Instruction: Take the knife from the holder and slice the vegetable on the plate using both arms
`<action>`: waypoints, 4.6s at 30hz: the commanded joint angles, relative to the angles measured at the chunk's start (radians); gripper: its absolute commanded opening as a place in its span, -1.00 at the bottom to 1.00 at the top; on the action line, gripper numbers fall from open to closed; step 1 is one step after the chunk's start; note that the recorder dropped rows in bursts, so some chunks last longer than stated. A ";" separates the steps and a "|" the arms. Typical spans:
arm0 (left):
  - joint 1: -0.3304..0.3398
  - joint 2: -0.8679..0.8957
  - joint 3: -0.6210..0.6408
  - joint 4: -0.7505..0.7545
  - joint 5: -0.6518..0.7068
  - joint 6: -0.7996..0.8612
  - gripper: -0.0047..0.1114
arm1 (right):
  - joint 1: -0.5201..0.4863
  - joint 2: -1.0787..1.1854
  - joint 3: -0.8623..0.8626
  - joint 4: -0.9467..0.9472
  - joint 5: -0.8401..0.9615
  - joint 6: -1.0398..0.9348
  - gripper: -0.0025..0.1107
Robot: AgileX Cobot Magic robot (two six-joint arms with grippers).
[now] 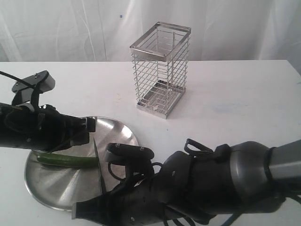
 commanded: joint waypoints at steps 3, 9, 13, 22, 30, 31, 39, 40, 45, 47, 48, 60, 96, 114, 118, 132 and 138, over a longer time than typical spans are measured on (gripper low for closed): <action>-0.004 0.001 -0.006 -0.015 -0.017 0.006 -0.92 | -0.005 -0.003 -0.003 -0.010 -0.027 -0.010 -0.96; -0.004 0.089 -0.066 -0.015 0.041 0.056 -0.92 | -0.027 -0.001 -0.003 -0.010 -0.020 -0.010 -0.96; -0.004 0.141 -0.108 -0.015 0.043 0.082 -0.92 | -0.034 -0.001 -0.003 -0.010 -0.001 -0.010 -0.96; -0.004 0.161 -0.116 -0.015 0.052 0.088 -0.92 | -0.034 -0.001 -0.003 -0.010 0.038 -0.010 -0.96; -0.004 0.161 -0.116 -0.015 0.069 0.088 -0.92 | -0.034 -0.001 -0.003 -0.010 0.055 -0.010 -0.96; -0.004 0.161 -0.116 -0.015 0.069 0.088 -0.92 | -0.034 -0.001 -0.003 -0.010 0.055 -0.010 -0.96; -0.004 0.161 -0.116 -0.013 0.089 0.112 -0.92 | -0.034 -0.001 -0.003 -0.010 0.063 -0.010 -0.96; -0.004 0.161 -0.116 -0.011 0.091 0.117 -0.92 | -0.034 -0.001 -0.003 -0.010 0.060 -0.010 -0.96; -0.004 0.161 -0.116 -0.011 0.091 0.119 -0.92 | -0.034 -0.005 -0.003 -0.010 0.051 -0.010 -0.96; -0.004 0.161 -0.116 -0.011 0.091 0.128 -0.92 | -0.034 -0.016 -0.003 -0.010 0.041 -0.010 -0.96; -0.004 0.161 -0.116 -0.011 0.091 0.134 -0.92 | -0.034 -0.026 -0.003 -0.010 0.033 -0.010 -0.96; -0.004 0.161 -0.116 -0.011 0.093 0.137 -0.92 | -0.032 -0.038 -0.003 -0.010 0.036 -0.010 -0.96; -0.004 0.161 -0.116 0.013 0.089 0.137 -0.92 | -0.032 0.023 -0.034 -0.010 0.058 -0.045 -0.96; -0.004 0.161 -0.116 0.062 0.105 0.137 -0.92 | -0.032 0.023 -0.079 -0.014 0.048 -0.064 -0.96; -0.004 0.161 -0.116 0.066 0.111 0.137 -0.92 | -0.032 0.023 -0.079 -0.014 0.050 -0.064 -0.96; -0.004 0.161 -0.116 0.066 0.118 0.139 -0.92 | -0.034 0.023 -0.079 -0.014 0.016 -0.064 -0.96; -0.004 0.161 -0.116 0.066 0.118 0.139 -0.92 | -0.034 0.023 -0.079 -0.014 0.000 -0.064 -0.96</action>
